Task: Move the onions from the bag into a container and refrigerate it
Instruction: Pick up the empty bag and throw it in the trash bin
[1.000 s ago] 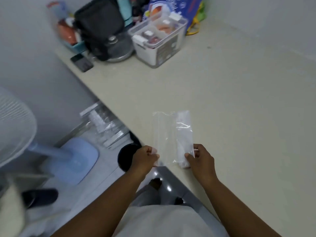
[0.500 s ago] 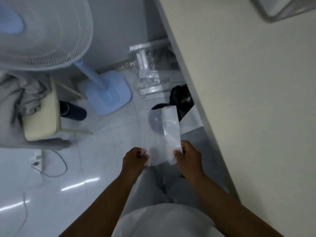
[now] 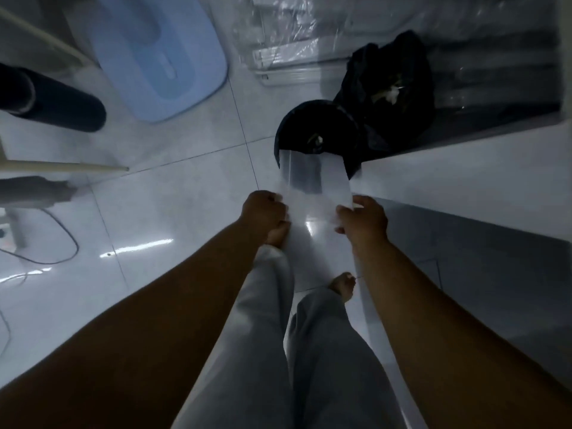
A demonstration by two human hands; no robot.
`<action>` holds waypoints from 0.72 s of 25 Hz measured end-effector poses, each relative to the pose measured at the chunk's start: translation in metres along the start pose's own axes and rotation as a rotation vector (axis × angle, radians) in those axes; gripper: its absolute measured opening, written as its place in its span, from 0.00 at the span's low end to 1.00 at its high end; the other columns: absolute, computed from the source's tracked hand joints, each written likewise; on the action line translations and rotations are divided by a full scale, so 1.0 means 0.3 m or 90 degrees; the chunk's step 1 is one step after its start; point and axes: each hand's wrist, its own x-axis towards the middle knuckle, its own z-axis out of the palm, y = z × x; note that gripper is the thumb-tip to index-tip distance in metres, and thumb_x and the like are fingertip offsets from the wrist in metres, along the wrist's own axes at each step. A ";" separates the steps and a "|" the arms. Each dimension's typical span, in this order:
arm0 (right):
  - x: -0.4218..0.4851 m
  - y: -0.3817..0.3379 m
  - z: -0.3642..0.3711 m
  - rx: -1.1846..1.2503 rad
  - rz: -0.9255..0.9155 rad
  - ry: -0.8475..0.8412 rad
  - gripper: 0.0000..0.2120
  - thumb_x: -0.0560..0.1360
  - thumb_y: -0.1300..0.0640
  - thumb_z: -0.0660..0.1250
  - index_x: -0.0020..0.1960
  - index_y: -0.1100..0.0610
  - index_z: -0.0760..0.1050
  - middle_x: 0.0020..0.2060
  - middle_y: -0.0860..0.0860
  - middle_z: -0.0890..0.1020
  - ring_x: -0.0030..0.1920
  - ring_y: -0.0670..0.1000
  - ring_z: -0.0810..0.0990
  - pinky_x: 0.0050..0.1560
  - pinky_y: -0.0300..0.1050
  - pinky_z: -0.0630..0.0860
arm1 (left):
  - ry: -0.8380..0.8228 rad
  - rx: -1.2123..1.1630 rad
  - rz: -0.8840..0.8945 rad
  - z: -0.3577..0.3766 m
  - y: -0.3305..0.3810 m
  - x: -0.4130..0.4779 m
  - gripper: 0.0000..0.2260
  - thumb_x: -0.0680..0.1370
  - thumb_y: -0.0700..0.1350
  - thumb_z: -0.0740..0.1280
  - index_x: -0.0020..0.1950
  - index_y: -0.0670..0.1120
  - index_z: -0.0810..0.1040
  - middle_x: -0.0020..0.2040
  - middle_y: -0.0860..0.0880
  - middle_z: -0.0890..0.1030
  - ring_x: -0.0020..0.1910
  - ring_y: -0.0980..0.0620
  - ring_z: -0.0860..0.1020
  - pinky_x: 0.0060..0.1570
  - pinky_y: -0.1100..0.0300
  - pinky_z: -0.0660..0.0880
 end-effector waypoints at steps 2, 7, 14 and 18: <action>0.121 0.014 0.042 0.003 0.037 -0.005 0.21 0.73 0.57 0.70 0.65 0.59 0.73 0.55 0.56 0.80 0.30 0.50 0.83 0.33 0.41 0.83 | -0.017 0.033 -0.009 0.026 0.005 0.111 0.09 0.74 0.32 0.65 0.40 0.45 0.75 0.38 0.44 0.78 0.36 0.46 0.79 0.48 0.46 0.80; 0.294 0.052 0.091 0.052 0.110 -0.004 0.21 0.76 0.51 0.67 0.62 0.65 0.75 0.32 0.54 0.83 0.30 0.52 0.84 0.49 0.55 0.84 | 0.019 -0.056 -0.060 0.070 -0.006 0.269 0.10 0.76 0.38 0.69 0.35 0.40 0.74 0.31 0.44 0.76 0.28 0.48 0.77 0.47 0.51 0.79; 0.084 0.040 -0.003 0.075 0.094 -0.026 0.19 0.76 0.55 0.67 0.63 0.64 0.74 0.40 0.55 0.82 0.32 0.49 0.84 0.47 0.51 0.84 | 0.012 0.012 -0.050 0.052 0.013 0.082 0.12 0.75 0.40 0.68 0.32 0.42 0.73 0.30 0.44 0.75 0.30 0.46 0.75 0.42 0.52 0.77; -0.205 -0.038 -0.131 0.090 0.034 -0.052 0.18 0.76 0.57 0.66 0.64 0.61 0.74 0.37 0.51 0.80 0.35 0.50 0.83 0.41 0.45 0.83 | 0.013 0.070 0.021 0.017 0.071 -0.189 0.11 0.75 0.43 0.69 0.34 0.42 0.77 0.31 0.47 0.80 0.33 0.48 0.79 0.55 0.46 0.80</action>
